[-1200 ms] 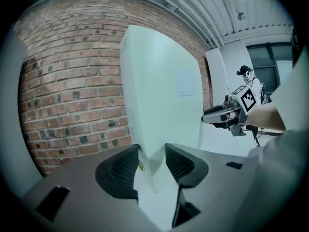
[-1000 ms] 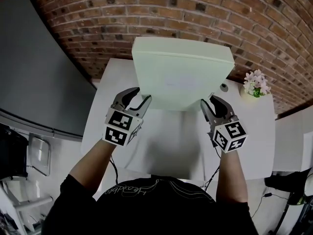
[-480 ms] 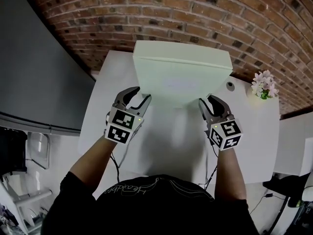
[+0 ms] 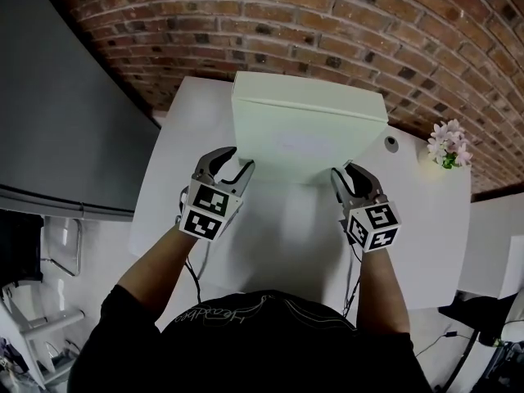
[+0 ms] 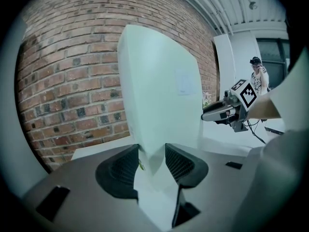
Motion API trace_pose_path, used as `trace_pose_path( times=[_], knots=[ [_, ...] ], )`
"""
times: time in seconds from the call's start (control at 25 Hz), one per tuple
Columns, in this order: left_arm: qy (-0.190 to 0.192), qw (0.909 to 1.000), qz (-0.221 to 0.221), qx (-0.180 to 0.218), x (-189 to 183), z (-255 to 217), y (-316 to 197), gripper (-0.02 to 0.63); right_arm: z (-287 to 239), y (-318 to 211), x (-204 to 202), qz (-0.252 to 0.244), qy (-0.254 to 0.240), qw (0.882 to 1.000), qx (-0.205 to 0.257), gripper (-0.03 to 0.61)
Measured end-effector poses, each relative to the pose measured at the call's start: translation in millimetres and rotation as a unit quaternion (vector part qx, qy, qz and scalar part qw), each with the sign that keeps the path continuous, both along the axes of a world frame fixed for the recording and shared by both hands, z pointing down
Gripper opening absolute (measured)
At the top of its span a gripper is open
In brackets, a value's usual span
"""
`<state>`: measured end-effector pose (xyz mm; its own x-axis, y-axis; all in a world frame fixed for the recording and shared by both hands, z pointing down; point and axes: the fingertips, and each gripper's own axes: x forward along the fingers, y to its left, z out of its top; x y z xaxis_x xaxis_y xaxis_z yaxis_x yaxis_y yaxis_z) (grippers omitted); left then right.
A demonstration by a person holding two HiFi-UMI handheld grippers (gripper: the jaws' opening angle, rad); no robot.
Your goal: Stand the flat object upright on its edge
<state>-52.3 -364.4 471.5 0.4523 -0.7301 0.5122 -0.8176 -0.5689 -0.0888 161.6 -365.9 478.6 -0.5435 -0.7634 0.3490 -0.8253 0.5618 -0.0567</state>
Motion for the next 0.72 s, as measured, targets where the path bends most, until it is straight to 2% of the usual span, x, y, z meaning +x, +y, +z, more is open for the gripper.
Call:
trace_pose_path(
  times=[0.72],
  knots=[
    [-0.014, 0.9999, 0.004, -0.003, -6, 14, 7, 0.175, 8, 7, -7, -0.005, 0.022, 1.0, 0.006, 0.13]
  ],
)
